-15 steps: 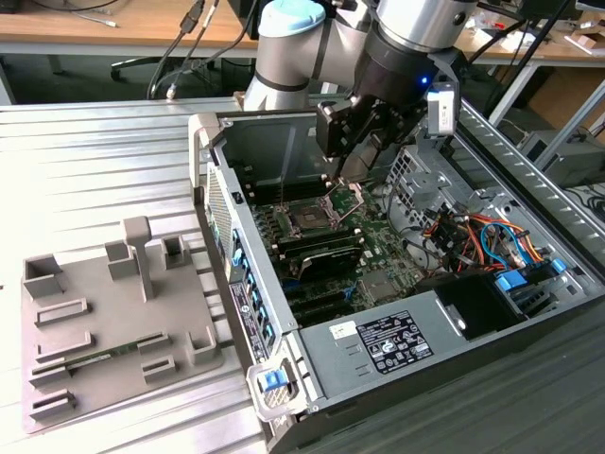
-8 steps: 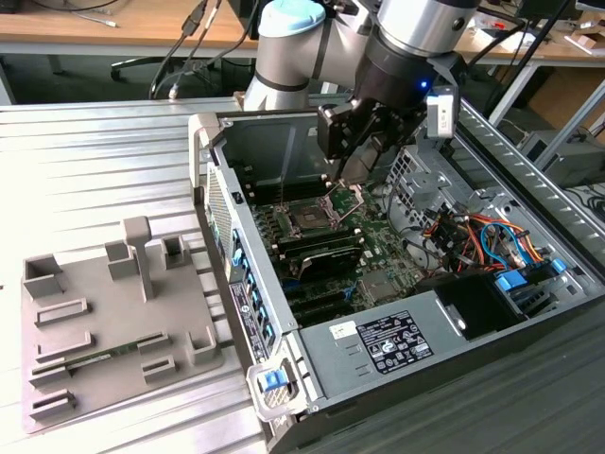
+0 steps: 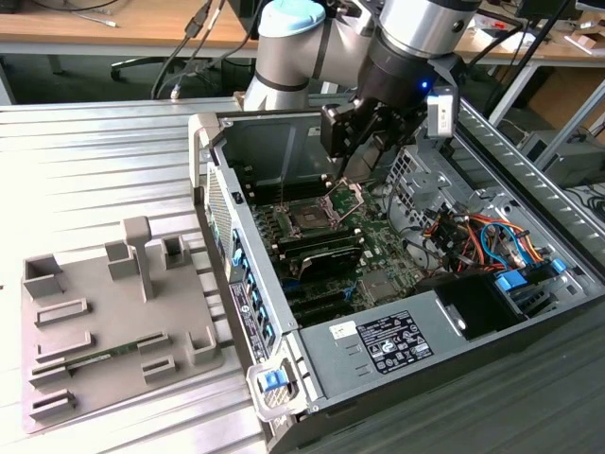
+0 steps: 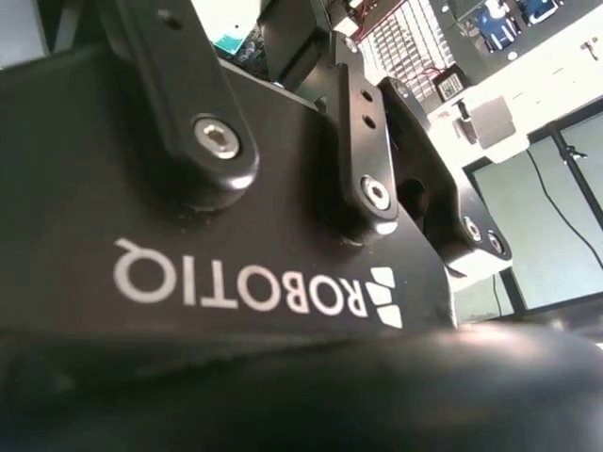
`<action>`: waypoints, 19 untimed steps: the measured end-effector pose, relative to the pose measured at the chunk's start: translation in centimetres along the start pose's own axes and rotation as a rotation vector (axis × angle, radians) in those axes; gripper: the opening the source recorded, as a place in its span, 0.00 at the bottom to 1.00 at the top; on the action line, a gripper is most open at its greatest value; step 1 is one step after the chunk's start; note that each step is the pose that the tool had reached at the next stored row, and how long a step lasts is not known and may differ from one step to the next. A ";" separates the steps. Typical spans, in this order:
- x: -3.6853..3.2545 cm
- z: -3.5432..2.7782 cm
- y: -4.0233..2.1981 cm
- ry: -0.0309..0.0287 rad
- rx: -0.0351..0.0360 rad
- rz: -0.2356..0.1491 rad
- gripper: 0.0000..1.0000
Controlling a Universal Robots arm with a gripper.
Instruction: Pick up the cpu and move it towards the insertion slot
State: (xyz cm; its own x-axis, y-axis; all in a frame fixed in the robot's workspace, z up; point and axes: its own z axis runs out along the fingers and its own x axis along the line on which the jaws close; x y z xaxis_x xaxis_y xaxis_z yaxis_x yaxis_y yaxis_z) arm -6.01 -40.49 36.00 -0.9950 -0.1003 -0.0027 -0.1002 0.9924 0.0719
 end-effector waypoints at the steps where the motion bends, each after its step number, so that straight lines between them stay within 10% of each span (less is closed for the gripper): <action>1: -0.07 0.05 0.03 0.0000 0.0001 0.001 0.55; 19: -0.71 0.43 0.02 -0.0001 0.0001 0.001 0.55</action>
State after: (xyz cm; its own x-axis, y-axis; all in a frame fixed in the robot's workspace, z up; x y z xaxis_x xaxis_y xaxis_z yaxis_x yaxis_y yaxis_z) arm -5.31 -40.37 35.57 -0.9951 -0.0988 -0.0027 -0.0988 0.9925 0.0717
